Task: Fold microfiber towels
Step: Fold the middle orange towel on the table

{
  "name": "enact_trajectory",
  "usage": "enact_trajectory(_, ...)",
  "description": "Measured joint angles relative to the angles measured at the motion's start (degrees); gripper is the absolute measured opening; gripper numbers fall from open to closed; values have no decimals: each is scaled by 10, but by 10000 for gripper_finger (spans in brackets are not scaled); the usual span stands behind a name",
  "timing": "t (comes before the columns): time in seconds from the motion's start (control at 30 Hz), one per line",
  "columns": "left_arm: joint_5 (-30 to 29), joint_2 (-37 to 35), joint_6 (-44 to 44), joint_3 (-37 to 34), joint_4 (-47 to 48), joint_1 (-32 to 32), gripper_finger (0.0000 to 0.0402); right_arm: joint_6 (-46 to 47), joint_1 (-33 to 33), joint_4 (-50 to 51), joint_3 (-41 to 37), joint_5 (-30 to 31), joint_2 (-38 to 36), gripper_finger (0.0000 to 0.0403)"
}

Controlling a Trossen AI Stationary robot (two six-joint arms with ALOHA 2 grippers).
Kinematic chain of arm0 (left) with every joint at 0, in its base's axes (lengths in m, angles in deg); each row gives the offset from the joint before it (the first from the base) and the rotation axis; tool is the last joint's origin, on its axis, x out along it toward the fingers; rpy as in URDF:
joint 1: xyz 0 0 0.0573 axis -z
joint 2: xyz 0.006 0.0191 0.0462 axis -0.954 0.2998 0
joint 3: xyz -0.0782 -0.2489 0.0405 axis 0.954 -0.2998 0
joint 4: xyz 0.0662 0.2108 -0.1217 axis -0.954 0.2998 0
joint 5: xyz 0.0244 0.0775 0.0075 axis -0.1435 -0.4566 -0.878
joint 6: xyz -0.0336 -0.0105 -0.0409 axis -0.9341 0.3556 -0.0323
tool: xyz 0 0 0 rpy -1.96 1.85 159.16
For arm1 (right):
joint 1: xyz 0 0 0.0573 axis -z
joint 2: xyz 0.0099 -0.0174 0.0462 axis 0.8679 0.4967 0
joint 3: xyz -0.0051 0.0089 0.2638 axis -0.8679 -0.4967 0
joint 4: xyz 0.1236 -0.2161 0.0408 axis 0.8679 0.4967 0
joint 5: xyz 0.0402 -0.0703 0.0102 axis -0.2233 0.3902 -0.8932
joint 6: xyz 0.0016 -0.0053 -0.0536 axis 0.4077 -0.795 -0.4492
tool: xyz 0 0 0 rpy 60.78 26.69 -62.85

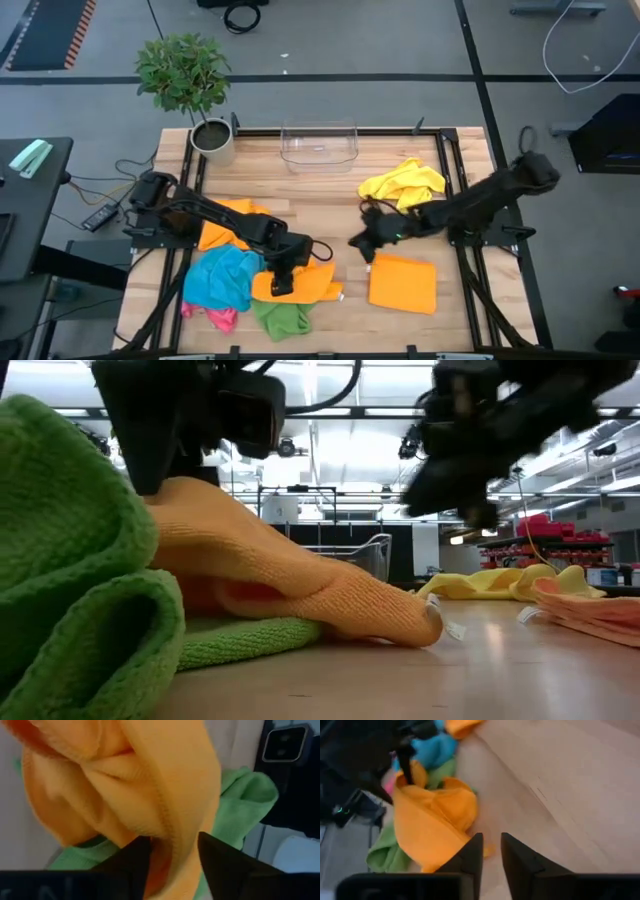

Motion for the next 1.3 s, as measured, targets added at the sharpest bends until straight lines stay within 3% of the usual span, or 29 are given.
enact_trajectory(0.1, 0, -8, -10, 2, 3, 0, 220, -137, 7, -82, 1, -41, 53, 114)
enact_trajectory(0.33, 0, -21, -17, 1, 29, 5, 243, -306, 16, -88, 52, -146, 144, 142)
enact_trajectory(0.63, -2, -21, -8, 1, 69, 25, 216, -403, 16, -3, 154, -153, 212, 139)
enact_trajectory(0.93, -21, -21, -7, 1, 83, 35, 199, -417, 23, 41, 175, -198, 237, 137)
enact_trajectory(1.03, -22, -21, -7, 1, 84, 35, 195, -415, 22, 44, 173, -200, 234, 120)
enact_trajectory(1.23, -22, -21, 0, 1, 88, 35, 193, -414, 21, 56, 173, -209, 234, 17)
enact_trajectory(1.3, -27, -24, 8, 1, 89, 34, 193, -405, 21, 56, 173, -216, 234, 9)
